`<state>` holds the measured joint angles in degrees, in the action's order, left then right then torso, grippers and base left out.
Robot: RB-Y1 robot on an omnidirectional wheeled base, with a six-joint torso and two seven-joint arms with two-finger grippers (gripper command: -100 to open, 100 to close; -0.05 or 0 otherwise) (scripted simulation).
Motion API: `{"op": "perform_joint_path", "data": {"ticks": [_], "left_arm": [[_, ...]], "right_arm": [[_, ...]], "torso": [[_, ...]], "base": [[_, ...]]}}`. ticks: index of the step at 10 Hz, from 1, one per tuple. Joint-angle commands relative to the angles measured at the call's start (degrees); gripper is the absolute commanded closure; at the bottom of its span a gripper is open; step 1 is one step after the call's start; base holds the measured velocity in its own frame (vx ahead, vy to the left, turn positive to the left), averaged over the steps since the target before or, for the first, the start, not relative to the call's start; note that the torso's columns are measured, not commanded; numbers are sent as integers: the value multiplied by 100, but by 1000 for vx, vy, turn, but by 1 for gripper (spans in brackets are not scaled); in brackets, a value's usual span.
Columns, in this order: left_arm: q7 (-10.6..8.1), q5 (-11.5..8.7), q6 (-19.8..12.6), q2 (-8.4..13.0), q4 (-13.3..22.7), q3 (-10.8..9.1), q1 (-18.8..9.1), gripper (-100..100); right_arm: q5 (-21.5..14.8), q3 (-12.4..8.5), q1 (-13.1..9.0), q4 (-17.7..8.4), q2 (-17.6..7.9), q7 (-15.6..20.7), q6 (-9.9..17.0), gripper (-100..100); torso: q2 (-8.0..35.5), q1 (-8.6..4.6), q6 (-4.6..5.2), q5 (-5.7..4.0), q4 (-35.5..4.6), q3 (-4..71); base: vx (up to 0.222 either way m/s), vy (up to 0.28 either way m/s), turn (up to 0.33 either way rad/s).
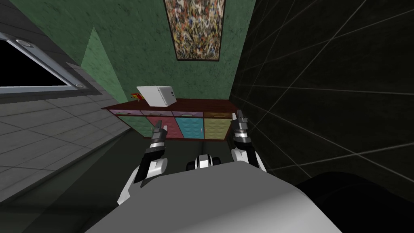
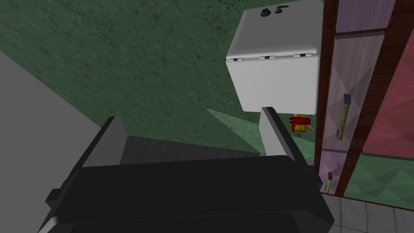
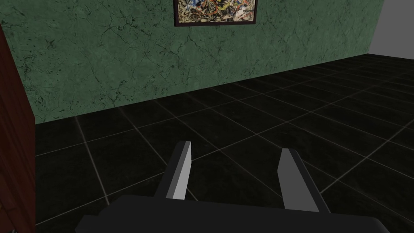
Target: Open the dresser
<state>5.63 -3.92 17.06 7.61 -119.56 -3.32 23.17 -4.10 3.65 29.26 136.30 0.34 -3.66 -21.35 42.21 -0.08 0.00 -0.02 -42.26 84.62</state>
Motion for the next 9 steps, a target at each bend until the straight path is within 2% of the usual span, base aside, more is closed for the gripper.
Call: {"op": "perform_joint_path", "data": {"ticks": [1,5,9], "left_arm": [[43,81,-93,-59,335,43,-139,-100],[84,179,-252,-89,798,73,-358,-100],[123,271,-402,32,1240,101,-567,-100]], "right_arm": [[0,0,0,0,0,0,0,0],[0,0,0,0,0,0,0,0],[0,0,0,0,0,0,0,0]], "torso": [[8,7,0,1,-2,-5],[4,12,1,3,-2,-3],[16,12,0,3,-5,-10]], "base": [[120,12,-48],[130,13,-46],[114,9,-35]]}}
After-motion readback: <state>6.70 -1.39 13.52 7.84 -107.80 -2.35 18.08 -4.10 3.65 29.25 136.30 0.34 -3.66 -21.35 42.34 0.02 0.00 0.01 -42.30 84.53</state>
